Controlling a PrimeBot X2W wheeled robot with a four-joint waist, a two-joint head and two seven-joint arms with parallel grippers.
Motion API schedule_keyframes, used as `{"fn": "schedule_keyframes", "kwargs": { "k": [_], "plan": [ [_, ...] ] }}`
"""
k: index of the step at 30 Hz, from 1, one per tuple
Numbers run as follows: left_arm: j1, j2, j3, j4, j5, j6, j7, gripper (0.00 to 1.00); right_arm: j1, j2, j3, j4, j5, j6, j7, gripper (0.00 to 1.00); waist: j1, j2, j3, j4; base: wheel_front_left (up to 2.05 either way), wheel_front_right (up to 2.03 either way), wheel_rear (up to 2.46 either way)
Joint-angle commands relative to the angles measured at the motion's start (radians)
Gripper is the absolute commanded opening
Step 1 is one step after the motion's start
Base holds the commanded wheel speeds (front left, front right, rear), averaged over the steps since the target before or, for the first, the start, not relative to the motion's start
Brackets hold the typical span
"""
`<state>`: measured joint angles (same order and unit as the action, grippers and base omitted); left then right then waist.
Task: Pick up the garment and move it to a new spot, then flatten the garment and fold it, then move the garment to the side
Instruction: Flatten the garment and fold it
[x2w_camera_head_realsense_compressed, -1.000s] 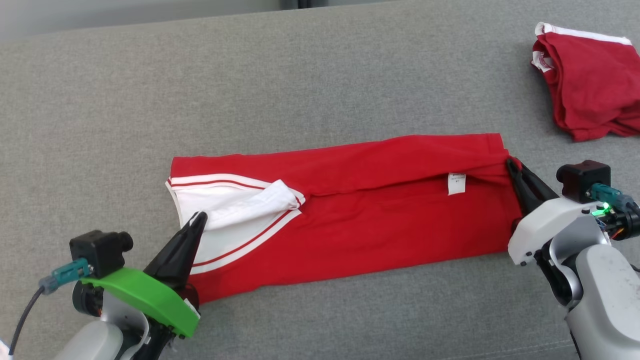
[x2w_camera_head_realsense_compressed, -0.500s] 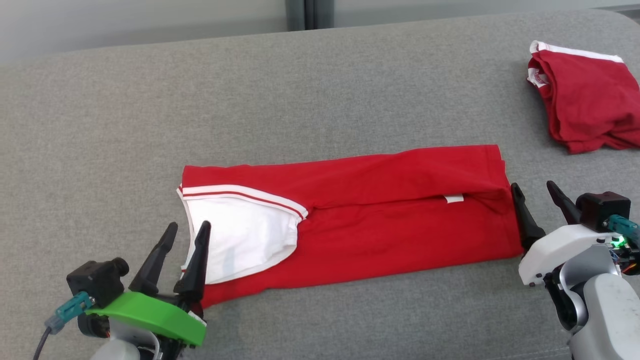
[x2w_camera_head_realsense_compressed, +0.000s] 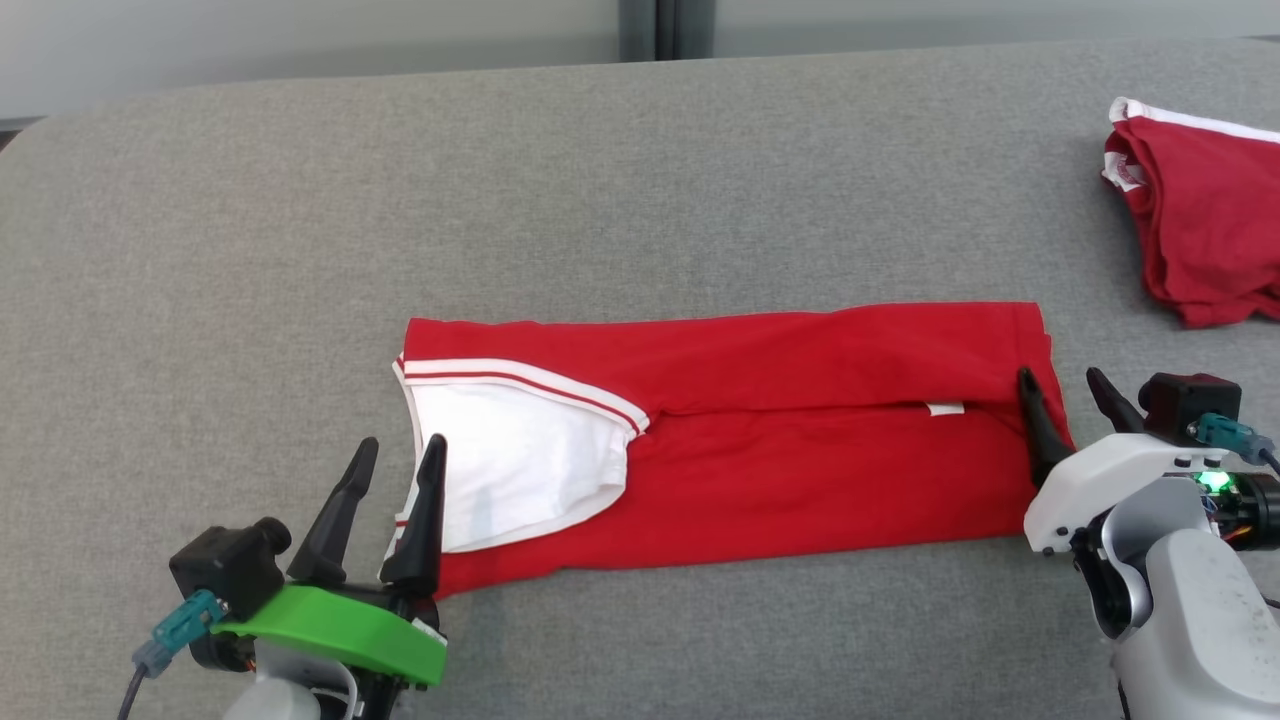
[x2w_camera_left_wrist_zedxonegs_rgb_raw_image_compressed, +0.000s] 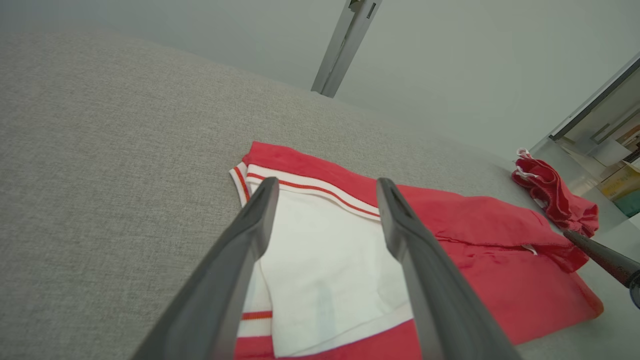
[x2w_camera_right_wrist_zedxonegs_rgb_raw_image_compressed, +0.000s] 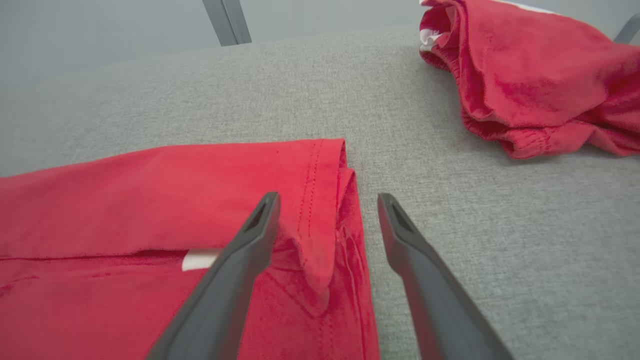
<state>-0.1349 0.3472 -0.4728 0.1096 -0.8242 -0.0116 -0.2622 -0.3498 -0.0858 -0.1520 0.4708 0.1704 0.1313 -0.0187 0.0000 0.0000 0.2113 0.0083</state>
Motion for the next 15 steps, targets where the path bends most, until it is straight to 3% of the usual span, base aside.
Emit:
{"fn": "schedule_keyframes", "kwargs": {
  "k": [1, 11, 12, 13, 14, 15],
  "plan": [
    [0.007, -0.006, 0.008, 0.004, 0.01, -0.007, -0.003, 1.0, -0.009, -0.005, -0.01, 0.021, -0.018, -0.001, -0.012, 1.0, 0.0, 0.0, 0.01, 0.012, 0.0, 0.0, 0.0],
    [0.017, -0.039, 0.047, 0.005, 0.053, -0.028, -0.003, 1.0, 0.007, 0.008, -0.027, 0.154, -0.095, -0.001, -0.073, 1.0, 0.0, 0.0, 0.017, 0.022, 0.0, 0.0, 0.0],
    [0.018, -0.041, 0.047, 0.004, 0.056, -0.029, -0.003, 1.0, 0.006, 0.011, -0.023, 0.163, -0.099, -0.001, -0.074, 0.95, 0.0, 0.0, 0.017, 0.02, 0.0, 0.0, 0.0],
    [0.017, -0.043, 0.049, 0.003, 0.06, -0.029, -0.003, 1.0, 0.003, 0.014, -0.019, 0.174, -0.105, -0.001, -0.074, 0.49, 0.0, 0.0, 0.017, 0.018, 0.0, 0.0, 0.0],
    [0.016, -0.045, 0.049, 0.003, 0.065, -0.029, -0.003, 1.0, 0.0, 0.016, -0.015, 0.182, -0.109, -0.001, -0.074, 0.35, 0.0, 0.0, 0.017, 0.016, 0.0, 0.0, 0.0],
    [0.014, -0.048, 0.049, 0.003, 0.071, -0.03, -0.003, 1.0, -0.005, 0.018, -0.012, 0.193, -0.112, -0.001, -0.075, 0.29, 0.0, 0.0, 0.017, 0.013, 0.0, 0.0, 0.0]
  ]
}}
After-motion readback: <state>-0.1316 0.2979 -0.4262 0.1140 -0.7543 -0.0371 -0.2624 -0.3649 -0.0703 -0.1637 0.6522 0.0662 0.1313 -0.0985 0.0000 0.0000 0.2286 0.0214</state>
